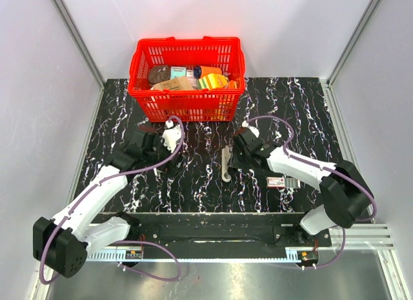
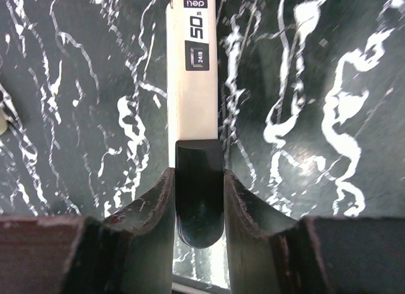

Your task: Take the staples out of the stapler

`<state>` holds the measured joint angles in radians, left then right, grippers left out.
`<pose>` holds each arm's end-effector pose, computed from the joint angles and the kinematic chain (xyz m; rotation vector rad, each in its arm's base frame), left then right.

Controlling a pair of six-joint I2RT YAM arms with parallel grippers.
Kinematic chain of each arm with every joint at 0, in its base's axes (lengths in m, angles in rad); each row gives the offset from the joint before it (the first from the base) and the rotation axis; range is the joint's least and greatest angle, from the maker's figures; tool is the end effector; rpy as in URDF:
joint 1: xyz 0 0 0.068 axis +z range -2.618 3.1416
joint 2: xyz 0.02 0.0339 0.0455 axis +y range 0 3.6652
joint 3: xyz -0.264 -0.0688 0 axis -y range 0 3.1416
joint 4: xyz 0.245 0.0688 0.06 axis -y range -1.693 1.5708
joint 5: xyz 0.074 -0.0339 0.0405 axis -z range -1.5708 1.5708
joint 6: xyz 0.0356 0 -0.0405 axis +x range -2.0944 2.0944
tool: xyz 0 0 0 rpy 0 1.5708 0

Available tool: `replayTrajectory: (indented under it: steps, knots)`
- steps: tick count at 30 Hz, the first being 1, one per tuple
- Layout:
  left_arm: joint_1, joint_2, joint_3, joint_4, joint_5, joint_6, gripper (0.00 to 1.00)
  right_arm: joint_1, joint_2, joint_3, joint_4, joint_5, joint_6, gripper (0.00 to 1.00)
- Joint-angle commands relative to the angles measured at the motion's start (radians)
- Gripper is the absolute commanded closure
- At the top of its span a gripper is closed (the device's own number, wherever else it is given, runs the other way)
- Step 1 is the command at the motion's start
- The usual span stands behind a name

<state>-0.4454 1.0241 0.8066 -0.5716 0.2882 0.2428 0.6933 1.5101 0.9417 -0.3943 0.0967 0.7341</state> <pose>0.1862 -0.1001 0.2680 0.9278 2.1712 -0.4385 0.2370 0.1925 0.2059 0.0920 2.5851 0.4367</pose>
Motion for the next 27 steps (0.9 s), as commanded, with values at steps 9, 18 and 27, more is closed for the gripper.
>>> replayTrajectory:
  steps: [9,18,27]
  knots:
    - [-0.026,0.155,-0.043,0.206,0.322,-0.057,0.02,0.121,-0.140,-0.081,0.210,0.047,0.277,1.00]
    - [-0.053,0.274,-0.024,0.242,0.437,-0.117,0.05,0.146,-0.137,-0.126,0.339,0.138,0.393,1.00]
    - [-0.105,0.361,-0.015,0.276,0.470,-0.122,0.04,0.176,-0.103,-0.167,0.486,0.121,0.455,1.00]
